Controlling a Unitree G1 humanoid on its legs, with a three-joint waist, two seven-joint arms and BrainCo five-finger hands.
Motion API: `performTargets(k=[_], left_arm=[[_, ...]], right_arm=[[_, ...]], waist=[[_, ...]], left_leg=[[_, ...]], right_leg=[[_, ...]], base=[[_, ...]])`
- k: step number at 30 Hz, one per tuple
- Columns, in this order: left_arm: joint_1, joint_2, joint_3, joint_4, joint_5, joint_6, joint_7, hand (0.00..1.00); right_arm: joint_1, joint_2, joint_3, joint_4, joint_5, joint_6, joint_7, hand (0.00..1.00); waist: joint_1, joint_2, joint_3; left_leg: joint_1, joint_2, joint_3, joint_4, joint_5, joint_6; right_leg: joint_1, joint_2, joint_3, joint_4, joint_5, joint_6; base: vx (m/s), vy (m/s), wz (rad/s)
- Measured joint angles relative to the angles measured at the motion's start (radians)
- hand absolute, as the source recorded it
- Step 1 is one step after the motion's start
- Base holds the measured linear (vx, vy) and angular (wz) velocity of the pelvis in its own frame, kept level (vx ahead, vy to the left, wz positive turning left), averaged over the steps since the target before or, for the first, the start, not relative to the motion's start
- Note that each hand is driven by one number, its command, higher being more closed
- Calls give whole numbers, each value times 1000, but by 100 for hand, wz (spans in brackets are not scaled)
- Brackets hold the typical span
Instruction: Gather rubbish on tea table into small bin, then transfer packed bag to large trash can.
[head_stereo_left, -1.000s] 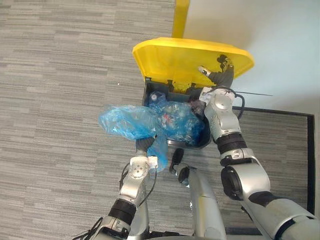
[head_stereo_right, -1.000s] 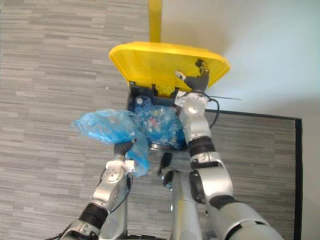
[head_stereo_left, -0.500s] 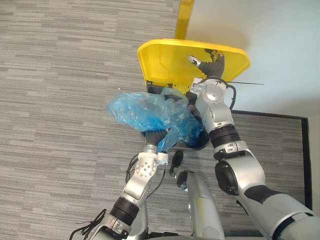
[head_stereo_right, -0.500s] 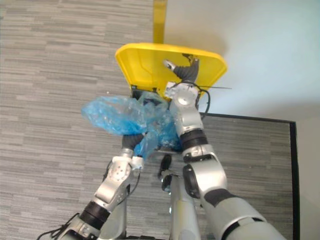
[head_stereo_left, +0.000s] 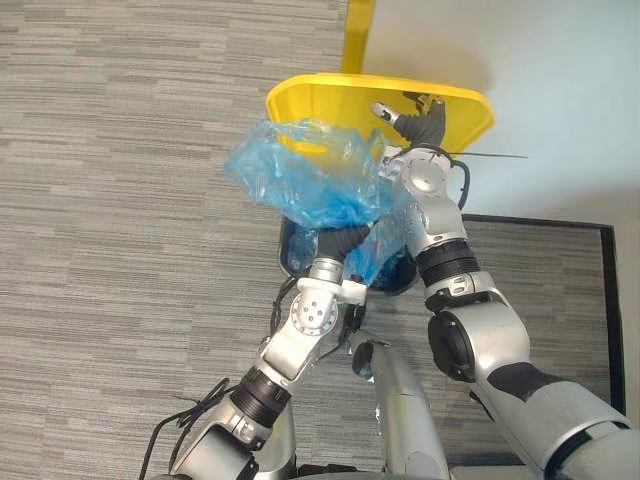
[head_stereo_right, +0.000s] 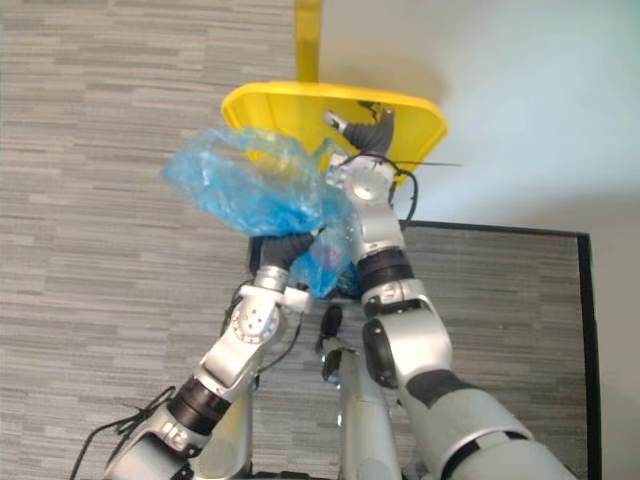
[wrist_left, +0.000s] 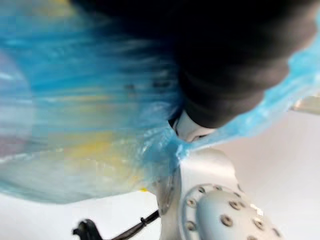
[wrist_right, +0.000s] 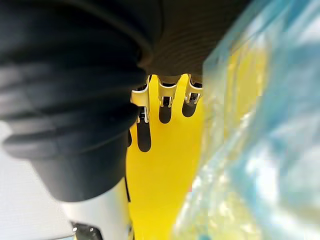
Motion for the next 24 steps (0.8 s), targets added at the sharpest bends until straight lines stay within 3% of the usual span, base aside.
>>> performTargets(k=[8,15,16,24], left_arm=[[-140,-2,102,256,18,51,23,100],[-223,-3,201,410,19,92,36,100],[-230,-5,226,429,19,93,37,0],[-246,-9,316,526,20,122,38,0]], right_arm=[[6,-8,34,-110,-1,-5,6,0],[44,-40,82,-181,-10,-34,9,0],[45,-42,93,-181,-10,-37,11,0],[43,-33,143,-213,-9,-48,21,0]], waist=[[-27,-10,-5],[-50,-19,-3],[-51,-22,-2],[-56,-57,3]], left_leg=[[-84,-1,11,11,4,6],[-158,13,40,59,-10,22],[-169,16,43,67,-12,24],[-238,35,55,126,-37,28]], right_leg=[[-61,7,11,-51,42,17],[-126,20,36,-58,70,3],[-137,23,40,-58,72,5],[-202,40,57,-38,84,5]], base=[[-57,21,-5],[-21,20,-15],[-31,0,-11],[-47,-8,-13]])
